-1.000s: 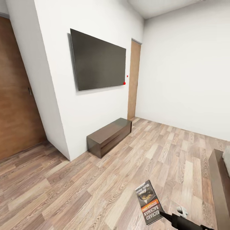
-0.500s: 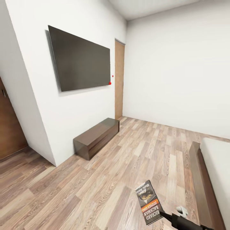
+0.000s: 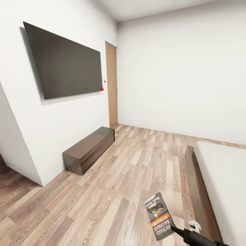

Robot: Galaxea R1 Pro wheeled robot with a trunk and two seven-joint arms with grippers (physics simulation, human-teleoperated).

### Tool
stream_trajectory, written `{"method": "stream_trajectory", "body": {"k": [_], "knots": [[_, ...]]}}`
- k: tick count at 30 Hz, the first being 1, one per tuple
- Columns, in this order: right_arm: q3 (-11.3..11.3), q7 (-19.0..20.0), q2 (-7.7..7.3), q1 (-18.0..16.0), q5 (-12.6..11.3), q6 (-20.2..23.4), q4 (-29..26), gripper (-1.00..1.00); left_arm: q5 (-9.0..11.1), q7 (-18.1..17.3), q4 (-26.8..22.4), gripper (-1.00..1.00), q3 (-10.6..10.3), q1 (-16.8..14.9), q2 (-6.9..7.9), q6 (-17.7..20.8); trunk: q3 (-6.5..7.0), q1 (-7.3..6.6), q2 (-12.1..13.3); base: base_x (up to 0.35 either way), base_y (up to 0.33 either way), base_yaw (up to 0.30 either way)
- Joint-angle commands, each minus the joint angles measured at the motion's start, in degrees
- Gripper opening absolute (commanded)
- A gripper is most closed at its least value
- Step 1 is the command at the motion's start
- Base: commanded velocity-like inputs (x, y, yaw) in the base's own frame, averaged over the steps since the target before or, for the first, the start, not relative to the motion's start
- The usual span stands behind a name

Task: In the bedroom, move the book from the bed onto either nightstand, and place the two sandals side by side next to the bed.

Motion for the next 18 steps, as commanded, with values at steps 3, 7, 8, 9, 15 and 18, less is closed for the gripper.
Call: {"method": "stream_trajectory", "body": {"k": [3, 7, 8, 9, 15, 18], "knots": [[0.25, 0.08, -0.03, -0.06, -0.71, 0.49, -0.03, -1.0, -0.61, -0.11, -0.03, 1.0, 0.44, 0.02, 0.02, -0.33, -0.07, 0.0, -0.05, 0.0, 0.0, -0.284], [0.25, 0.05, -0.03, -0.06, -0.69, 0.49, -0.03, -1.0, -0.61, -0.11, -0.02, 1.0, 0.44, 0.02, 0.02, -0.33, -0.07, 0.0, -0.05, 0.0, 0.0, -0.284], [0.25, 0.05, -0.03, -0.06, -0.7, 0.49, -0.03, -1.0, -0.61, -0.11, -0.02, 1.0, 0.44, 0.02, 0.02, -0.33, -0.07, 0.0, -0.05, 0.0, 0.0, -0.283], [0.25, 0.05, -0.03, -0.06, -0.71, 0.49, -0.03, -1.0, -0.61, -0.11, -0.03, 1.0, 0.44, 0.03, 0.02, -0.33, -0.07, 0.0, -0.05, 0.0, 0.0, -0.284], [0.25, 0.05, -0.03, -0.06, -0.71, 0.49, -0.03, -1.0, -0.61, -0.11, -0.02, 1.0, 0.44, 0.0, 0.02, -0.33, -0.07, 0.0, -0.05, 0.0, 0.0, -0.283], [0.25, 0.09, -0.03, -0.06, -0.71, 0.49, -0.03, -1.0, -0.61, -0.09, -0.01, 1.0, 0.44, 0.0, 0.02, -0.33, -0.07, 0.0, -0.05, 0.0, 0.0, -0.283]]}}
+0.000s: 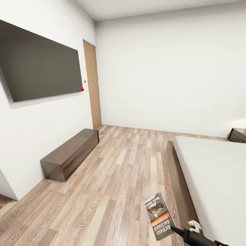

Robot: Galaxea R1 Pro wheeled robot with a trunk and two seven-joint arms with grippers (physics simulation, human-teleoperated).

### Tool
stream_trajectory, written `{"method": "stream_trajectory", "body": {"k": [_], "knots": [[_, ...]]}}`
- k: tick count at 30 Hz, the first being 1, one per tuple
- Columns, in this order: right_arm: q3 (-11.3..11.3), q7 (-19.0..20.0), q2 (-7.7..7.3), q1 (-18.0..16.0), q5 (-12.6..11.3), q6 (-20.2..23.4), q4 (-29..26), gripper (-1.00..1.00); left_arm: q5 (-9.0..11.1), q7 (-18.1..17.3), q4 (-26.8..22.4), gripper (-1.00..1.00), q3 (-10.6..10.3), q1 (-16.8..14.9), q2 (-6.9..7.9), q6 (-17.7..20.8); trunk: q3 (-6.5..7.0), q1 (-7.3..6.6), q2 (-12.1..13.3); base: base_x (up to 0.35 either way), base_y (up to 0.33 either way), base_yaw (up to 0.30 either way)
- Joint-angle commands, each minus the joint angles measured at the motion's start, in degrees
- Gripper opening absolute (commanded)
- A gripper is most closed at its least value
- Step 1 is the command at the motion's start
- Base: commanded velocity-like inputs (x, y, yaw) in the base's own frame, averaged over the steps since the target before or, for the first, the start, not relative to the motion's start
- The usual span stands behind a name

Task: In the bedroom, move the book from the bed onto either nightstand, and place the two sandals side by side next to the bed.

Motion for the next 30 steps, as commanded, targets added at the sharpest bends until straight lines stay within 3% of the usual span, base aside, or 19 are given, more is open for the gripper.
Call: {"method": "stream_trajectory", "body": {"k": [1, 3, 7, 11, 23, 30], "knots": [[0.25, 0.1, -0.03, -0.06, -0.7, 0.49, -0.03, -1.0, -0.61, -0.1, -0.01, 1.0, 0.44, -0.01, 0.02, -0.33, -0.07, 0.0, -0.05, 0.0, 0.0, -0.283], [0.25, 0.11, -0.03, -0.06, -0.71, 0.49, -0.03, -1.0, -0.61, 0.5, -0.01, 1.0, 0.44, 0.02, -0.06, -0.33, -0.07, 0.0, -0.05, 0.0, 0.0, -0.284], [0.25, 0.13, -0.03, -0.06, -0.71, 0.49, -0.03, -1.0, -0.61, 8.57, 0.01, 1.0, 0.37, 0.04, -0.87, -0.31, -0.07, 0.0, -0.05, 0.0, 0.0, -0.283], [0.25, 0.13, -0.03, -0.06, -0.71, 0.49, -0.03, -1.0, -0.61, 13.67, 0.07, 1.0, 0.36, 0.0, -1.8, -0.33, -0.07, 0.0, -0.05, 0.0, 0.0, -0.283], [0.25, 0.05, -0.03, -0.06, -0.69, 0.49, -0.03, -1.0, -0.61, 14.72, 0.08, 1.0, 0.35, 0.0, -2.0, -0.33, -0.07, 0.0, -0.05, 0.0, 0.0, -0.282], [0.25, -0.36, -0.03, -0.06, -0.68, 0.41, -0.03, -1.0, -0.61, 14.73, 0.08, 1.0, 0.35, 0.02, -2.0, -0.33, -0.14, 0.0, -0.05, 0.0, 0.0, -0.102]]}}
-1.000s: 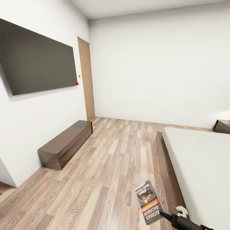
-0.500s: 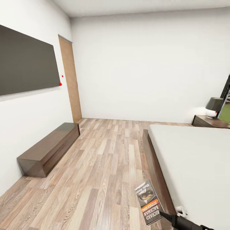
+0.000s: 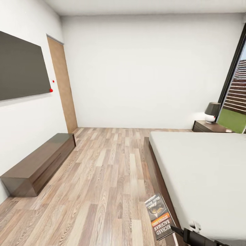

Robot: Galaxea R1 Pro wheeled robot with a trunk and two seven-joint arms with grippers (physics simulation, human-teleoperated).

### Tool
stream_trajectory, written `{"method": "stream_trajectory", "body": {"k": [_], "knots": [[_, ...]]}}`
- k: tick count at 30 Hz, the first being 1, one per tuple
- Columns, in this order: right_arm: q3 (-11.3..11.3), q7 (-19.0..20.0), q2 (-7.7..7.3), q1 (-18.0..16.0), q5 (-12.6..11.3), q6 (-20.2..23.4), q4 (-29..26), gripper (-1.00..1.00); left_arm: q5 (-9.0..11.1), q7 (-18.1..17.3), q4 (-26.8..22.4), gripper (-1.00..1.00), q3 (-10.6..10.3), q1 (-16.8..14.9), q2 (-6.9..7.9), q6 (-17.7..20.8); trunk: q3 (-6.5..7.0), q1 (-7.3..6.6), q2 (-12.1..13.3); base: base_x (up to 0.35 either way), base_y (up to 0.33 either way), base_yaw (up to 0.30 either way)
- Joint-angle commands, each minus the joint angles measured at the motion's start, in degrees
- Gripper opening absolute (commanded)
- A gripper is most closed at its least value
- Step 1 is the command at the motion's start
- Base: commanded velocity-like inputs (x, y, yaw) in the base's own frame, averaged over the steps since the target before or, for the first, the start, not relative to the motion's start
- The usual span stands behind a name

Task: In the bedroom, move the book from the bed onto either nightstand, and place the two sandals side by side next to the bed.

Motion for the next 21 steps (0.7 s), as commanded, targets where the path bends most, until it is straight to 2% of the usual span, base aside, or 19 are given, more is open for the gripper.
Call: {"method": "stream_trajectory", "body": {"k": [1, 21], "knots": [[0.42, 0.07, -0.05, -0.04, -0.62, 0.46, -0.03, -1.0, -0.61, -0.11, 0.02, 1.0, 0.45, -0.04, 0.01, -0.27, -0.07, 0.0, -0.05, 0.0, 0.0, -0.013], [0.42, 0.21, -0.05, -0.04, -0.62, 0.44, 0.14, -1.0, -0.61, -0.11, 0.02, 1.0, 0.45, -0.06, 0.01, -0.27, 0.16, 0.0, -0.05, 0.0, 0.0, -0.011]]}}
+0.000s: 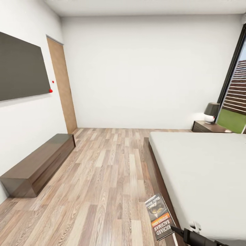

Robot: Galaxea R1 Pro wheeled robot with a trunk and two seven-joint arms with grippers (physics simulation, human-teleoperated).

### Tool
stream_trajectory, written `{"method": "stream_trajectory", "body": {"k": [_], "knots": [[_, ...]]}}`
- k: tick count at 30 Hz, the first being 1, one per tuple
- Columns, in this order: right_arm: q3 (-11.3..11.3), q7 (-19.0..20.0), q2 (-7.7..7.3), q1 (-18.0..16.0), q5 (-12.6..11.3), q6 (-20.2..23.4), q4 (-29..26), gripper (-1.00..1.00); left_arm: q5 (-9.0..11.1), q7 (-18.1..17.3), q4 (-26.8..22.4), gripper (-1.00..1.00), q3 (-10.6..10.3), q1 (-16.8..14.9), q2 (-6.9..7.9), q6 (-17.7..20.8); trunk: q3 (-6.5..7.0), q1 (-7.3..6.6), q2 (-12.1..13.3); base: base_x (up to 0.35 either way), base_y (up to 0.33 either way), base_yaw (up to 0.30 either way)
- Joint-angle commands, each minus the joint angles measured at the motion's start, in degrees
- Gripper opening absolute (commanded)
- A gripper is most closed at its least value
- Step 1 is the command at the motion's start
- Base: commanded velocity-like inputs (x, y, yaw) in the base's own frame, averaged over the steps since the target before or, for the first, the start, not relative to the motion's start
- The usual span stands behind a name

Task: In the bedroom, move the book from the bed onto either nightstand, and place the two sandals side by side next to the bed.

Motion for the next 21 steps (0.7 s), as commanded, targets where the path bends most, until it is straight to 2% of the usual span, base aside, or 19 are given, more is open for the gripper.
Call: {"method": "stream_trajectory", "body": {"k": [1, 12, 21], "knots": [[0.41, 0.08, -0.04, -0.04, -0.61, 0.45, -0.02, -1.0, -0.61, -0.11, 0.02, 1.0, 0.44, -0.02, 0.02, -0.27, 0.01, 0.0, -0.04, 0.0, 0.0, -0.08], [0.41, 0.05, -0.04, -0.04, -0.61, 0.48, -0.02, -1.0, -0.61, -0.14, 0.02, 1.0, 0.44, -0.04, 0.02, -0.27, 0.97, 0.0, -0.04, 0.0, 0.0, -0.085], [0.41, -0.08, -0.04, -0.04, -0.62, 0.48, -0.02, -1.0, -0.58, -0.18, 0.02, 1.0, 0.48, -0.03, 0.02, -0.33, 1.13, 0.0, -0.04, 0.024, 0.0, -0.015]]}}
